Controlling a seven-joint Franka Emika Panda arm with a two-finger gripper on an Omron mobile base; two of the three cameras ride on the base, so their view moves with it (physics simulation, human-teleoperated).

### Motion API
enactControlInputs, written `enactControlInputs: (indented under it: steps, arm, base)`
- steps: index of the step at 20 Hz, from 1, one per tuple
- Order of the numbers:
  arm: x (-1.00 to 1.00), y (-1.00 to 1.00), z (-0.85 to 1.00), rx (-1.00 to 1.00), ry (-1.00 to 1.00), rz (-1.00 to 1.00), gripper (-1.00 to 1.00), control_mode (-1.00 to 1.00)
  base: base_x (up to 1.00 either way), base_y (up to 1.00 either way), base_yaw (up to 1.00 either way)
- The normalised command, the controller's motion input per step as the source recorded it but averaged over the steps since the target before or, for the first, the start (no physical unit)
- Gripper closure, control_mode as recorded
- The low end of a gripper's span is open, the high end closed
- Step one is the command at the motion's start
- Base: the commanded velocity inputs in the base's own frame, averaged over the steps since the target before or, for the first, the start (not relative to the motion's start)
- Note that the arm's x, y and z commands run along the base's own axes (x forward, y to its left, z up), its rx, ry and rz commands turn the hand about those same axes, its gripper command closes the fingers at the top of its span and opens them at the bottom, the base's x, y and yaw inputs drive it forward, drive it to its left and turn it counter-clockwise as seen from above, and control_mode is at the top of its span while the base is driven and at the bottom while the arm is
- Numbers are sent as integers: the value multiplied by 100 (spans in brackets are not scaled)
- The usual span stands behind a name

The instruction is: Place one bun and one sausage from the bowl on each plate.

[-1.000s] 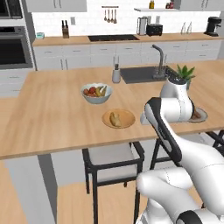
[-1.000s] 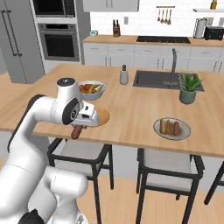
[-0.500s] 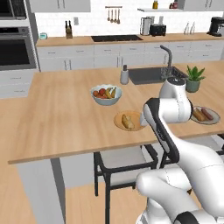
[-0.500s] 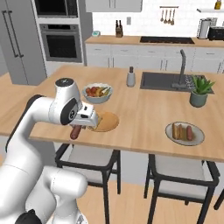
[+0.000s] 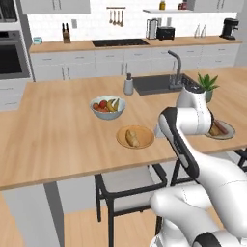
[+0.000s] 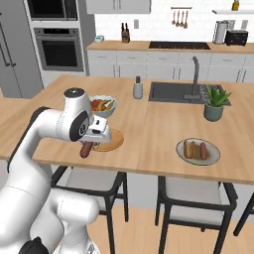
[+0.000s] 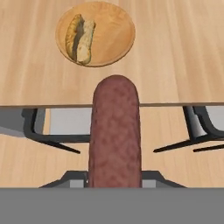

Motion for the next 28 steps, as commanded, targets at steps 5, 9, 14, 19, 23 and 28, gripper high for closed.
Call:
enactControlInputs:
  steps: [5, 9, 14, 19, 23, 28]
  arm:
    - [0, 0, 0, 0, 0, 0, 100, 100]
    - [33, 6, -12, 0, 0, 0, 100, -100]
    - [100, 17, -28, 0, 2, 0, 100, -100]
    - [92, -8, -53, 2, 3, 0, 100, -100]
    - [72, -2, -53, 1, 13, 0, 100, -100]
    - [62, 0, -57, 0, 14, 1, 100, -100]
  base:
    - [55, 28, 0]
    - [26, 8, 0]
    - [0, 0, 0]
    - [0, 0, 0]
    - [0, 0, 0]
    - [0, 0, 0]
